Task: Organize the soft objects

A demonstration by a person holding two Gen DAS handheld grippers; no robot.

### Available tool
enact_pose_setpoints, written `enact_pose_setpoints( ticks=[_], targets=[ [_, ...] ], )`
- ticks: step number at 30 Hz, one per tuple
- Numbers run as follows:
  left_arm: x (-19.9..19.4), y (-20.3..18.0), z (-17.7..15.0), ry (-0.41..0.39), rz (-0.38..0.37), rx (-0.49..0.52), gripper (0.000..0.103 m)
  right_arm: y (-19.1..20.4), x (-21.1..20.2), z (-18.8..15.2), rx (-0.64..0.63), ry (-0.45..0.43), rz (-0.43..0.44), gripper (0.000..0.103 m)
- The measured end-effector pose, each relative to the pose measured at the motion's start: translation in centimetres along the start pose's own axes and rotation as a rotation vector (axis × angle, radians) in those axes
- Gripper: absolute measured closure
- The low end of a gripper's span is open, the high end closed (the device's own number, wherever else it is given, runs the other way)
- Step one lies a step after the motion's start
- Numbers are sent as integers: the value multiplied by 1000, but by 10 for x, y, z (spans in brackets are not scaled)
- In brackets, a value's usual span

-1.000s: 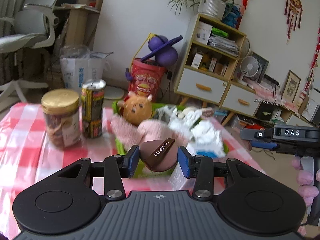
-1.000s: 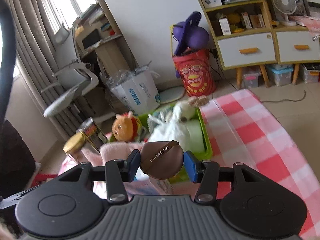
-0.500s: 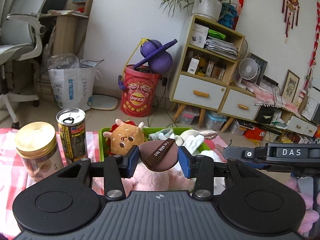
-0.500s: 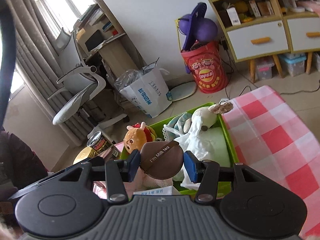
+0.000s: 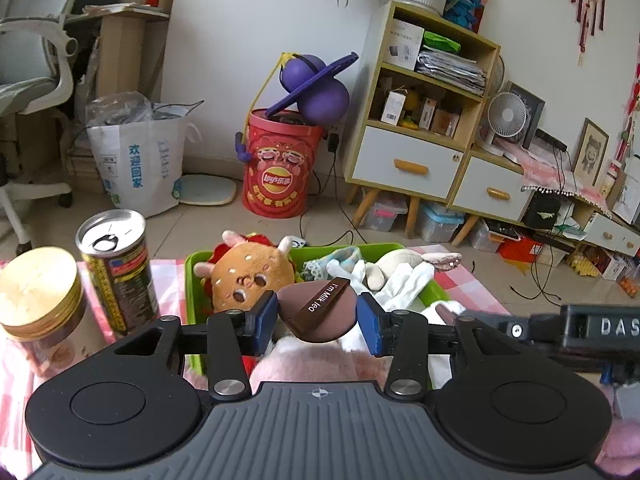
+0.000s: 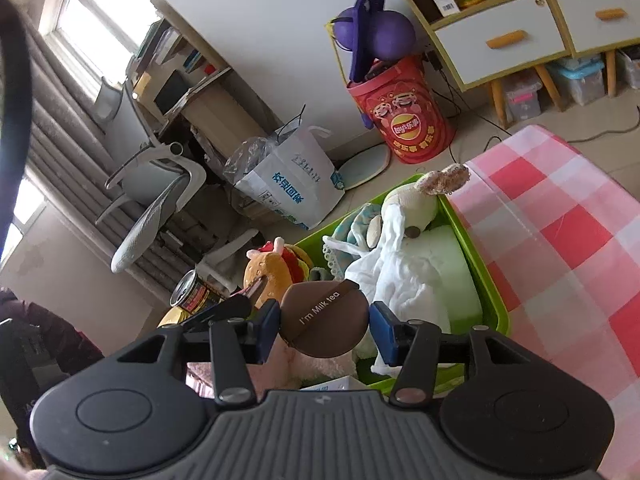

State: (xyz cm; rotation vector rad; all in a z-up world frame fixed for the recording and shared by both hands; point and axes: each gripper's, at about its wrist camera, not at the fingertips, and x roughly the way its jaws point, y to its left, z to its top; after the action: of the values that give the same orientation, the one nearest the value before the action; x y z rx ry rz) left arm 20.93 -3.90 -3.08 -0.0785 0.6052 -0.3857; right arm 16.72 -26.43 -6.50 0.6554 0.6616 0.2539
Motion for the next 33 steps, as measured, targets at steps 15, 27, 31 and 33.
enact_pose_setpoints(
  ticks=[15, 27, 31, 33],
  targets=[
    [11, -8, -6, 17, 35, 22, 28, -8, -3, 3, 42, -13, 9, 58],
    [-58, 6, -25, 48, 166, -64, 9, -9, -51, 1, -6, -29, -141, 55],
    [-90, 5, -38, 104, 265, -101, 6, 5, -69, -16, -42, 8, -198, 53],
    [-106, 4, -45, 131, 302, -113, 6, 19, -80, -25, -86, 23, -228, 52]
  ],
)
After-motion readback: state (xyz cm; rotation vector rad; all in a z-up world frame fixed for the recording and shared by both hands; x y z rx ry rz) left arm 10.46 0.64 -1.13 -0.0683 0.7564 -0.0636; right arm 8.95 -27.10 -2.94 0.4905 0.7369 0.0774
